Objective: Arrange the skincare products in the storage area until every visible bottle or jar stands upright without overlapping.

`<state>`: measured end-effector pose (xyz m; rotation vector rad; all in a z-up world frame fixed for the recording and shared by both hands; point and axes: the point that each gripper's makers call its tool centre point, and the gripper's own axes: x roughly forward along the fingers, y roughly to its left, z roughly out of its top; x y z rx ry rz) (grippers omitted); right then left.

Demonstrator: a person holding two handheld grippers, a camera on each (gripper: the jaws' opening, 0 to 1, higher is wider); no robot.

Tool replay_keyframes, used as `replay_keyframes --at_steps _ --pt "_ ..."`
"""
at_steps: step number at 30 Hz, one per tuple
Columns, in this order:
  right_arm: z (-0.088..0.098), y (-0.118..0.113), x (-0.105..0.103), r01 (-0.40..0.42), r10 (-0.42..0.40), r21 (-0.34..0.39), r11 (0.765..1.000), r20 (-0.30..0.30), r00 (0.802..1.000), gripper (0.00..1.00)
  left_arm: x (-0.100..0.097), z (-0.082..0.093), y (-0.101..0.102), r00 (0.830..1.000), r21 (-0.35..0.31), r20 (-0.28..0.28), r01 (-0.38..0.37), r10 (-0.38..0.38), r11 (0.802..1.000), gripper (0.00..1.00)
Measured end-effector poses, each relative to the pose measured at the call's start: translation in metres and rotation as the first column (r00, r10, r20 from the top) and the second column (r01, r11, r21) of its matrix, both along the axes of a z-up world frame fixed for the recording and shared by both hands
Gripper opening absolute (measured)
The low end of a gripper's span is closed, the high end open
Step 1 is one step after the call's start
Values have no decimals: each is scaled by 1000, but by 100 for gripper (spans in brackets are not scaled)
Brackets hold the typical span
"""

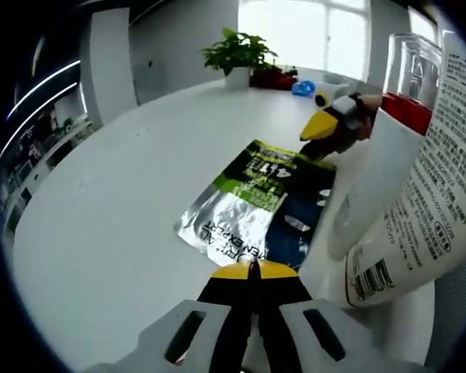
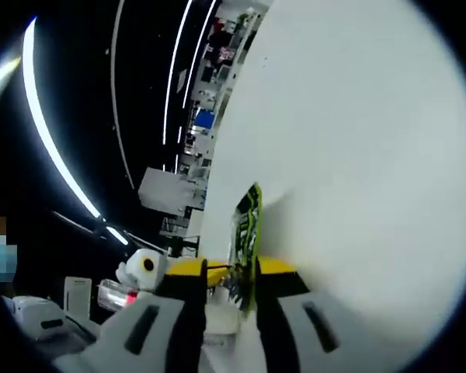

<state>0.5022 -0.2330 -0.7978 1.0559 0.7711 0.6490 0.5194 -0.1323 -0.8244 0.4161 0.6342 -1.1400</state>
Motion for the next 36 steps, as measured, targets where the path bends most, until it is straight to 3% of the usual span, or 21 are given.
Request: replay_keyframes --at_steps 7,15,29,36 --pt "0 21 -1 -73 73 -38 997 6 997 17 4 0 -6 1000 -14 6 3 -3 1000 0" --pt "2 17 5 -96 101 -111 989 37 994 16 12 0 -15 1000 -25 11 13 -13 1000 0" --pt "3 -1 29 -80 87 -146 986 40 995 9 46 -2 -35 999 -2 34 42 -42 999 0" --pt "2 -7 33 -70 76 -144 987 38 996 6 53 1 -45 998 12 45 47 -47 999 0"
